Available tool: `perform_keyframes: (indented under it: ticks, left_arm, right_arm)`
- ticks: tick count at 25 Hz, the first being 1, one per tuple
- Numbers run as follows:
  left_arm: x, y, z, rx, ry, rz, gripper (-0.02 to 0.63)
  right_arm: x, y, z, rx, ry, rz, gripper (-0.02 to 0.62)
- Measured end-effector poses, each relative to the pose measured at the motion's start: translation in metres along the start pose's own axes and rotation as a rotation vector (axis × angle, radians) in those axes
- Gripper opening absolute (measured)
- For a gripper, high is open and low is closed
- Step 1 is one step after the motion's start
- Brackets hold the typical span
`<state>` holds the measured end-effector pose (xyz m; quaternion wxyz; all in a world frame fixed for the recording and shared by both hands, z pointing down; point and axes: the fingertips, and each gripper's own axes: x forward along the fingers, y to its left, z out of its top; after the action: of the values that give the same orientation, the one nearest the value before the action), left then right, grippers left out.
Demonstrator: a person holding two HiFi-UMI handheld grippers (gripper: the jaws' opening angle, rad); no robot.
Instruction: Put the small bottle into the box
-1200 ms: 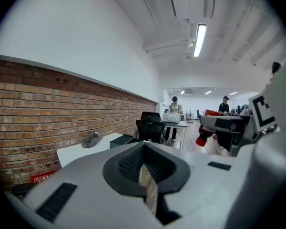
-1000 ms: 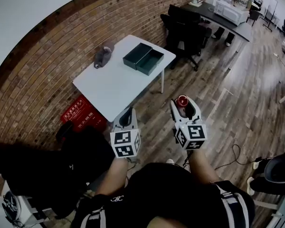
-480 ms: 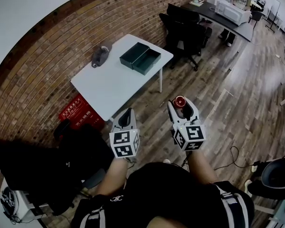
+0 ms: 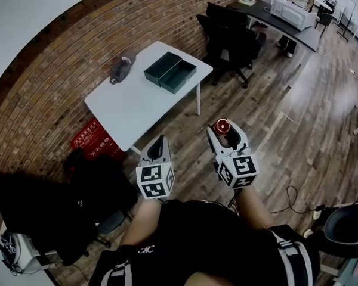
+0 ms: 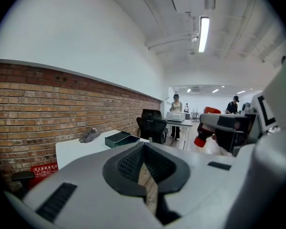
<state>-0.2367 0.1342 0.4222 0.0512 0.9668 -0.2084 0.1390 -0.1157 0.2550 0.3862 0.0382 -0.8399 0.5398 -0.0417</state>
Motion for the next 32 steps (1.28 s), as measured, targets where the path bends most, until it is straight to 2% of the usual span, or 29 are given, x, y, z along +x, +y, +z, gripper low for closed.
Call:
perform_keyframes:
  ticks: [11,25,32]
  left_arm:
    - [0.021,-0.008,-0.007,-0.003,0.009,-0.001,0.012]
    - [0.098,0.013,0.013,-0.014,-0.009,-0.009,0.012]
    - [0.144,0.043,0.031,-0.018,0.008,0.003,0.012]
  right_arm:
    - [0.011,-0.013,-0.009,-0.007,0.016,0.022,0.221]
    - [0.085,-0.042,0.000,-0.028,0.005,0.049,0.221]
    - [0.144,-0.052,0.007,-0.025,0.015,0.066,0.221]
